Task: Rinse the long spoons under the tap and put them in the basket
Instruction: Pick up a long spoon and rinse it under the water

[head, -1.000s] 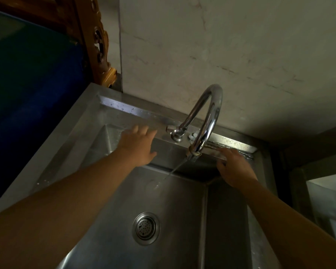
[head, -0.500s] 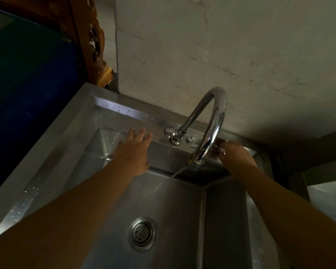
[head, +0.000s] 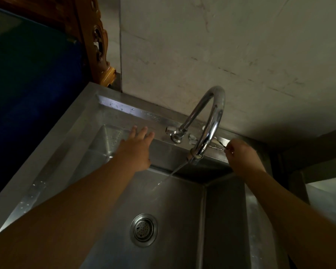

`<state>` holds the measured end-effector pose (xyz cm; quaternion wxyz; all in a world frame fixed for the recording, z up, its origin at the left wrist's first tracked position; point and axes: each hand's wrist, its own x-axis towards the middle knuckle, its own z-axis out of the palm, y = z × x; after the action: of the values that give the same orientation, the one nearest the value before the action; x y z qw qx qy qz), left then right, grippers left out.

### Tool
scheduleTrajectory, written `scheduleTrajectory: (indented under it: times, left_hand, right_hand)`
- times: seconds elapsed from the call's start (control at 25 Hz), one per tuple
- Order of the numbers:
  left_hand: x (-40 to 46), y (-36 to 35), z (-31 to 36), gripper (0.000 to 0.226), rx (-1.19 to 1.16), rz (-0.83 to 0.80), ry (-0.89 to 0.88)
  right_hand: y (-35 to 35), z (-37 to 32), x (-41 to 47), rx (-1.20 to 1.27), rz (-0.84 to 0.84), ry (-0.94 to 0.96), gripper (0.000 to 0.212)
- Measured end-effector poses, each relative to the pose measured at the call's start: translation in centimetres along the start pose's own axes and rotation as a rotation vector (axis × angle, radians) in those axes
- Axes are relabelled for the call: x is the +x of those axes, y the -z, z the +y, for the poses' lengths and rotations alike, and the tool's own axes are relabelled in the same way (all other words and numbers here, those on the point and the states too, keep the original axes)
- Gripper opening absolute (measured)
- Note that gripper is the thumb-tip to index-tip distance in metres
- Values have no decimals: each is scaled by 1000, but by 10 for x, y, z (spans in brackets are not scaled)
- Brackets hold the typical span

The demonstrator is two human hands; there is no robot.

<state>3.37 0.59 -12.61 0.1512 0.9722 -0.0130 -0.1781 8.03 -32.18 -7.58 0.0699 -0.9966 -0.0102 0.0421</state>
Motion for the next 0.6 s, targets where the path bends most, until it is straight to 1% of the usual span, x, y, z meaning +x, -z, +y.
scheduleTrajectory:
  times: [0.12,0.2,0.28,0.36,0.4,0.52,0.56,0.6]
  left_hand:
    - [-6,1,5,99,-12,18,11]
    - [-9,2,9,91,-29,47,26]
    - [-20,1,14,82,-123,92,35]
    - [-39,-7,23,71,-317,150,32]
    - [-53,-12,28,63,-439,168,25]
    - [-90,-27,44,27,-883,135,70]
    - [-102,-30,48,22,-1032,119,95]
    - [-112,-33,50,25,-1154,112,115]
  right_hand:
    - [8,-14,-40,147,-7,-30,2]
    - [7,-28,-66,272,-57,-78,8]
    - [4,-45,-92,419,-89,-139,12]
    - [-1,-63,-117,564,-109,-188,14]
    - [-4,-71,-129,625,-117,-203,12]
    - [-13,-100,-159,806,-147,-232,9]
    - [-15,-109,-168,855,-165,-241,9]
    - [-16,-118,-176,890,-184,-243,9]
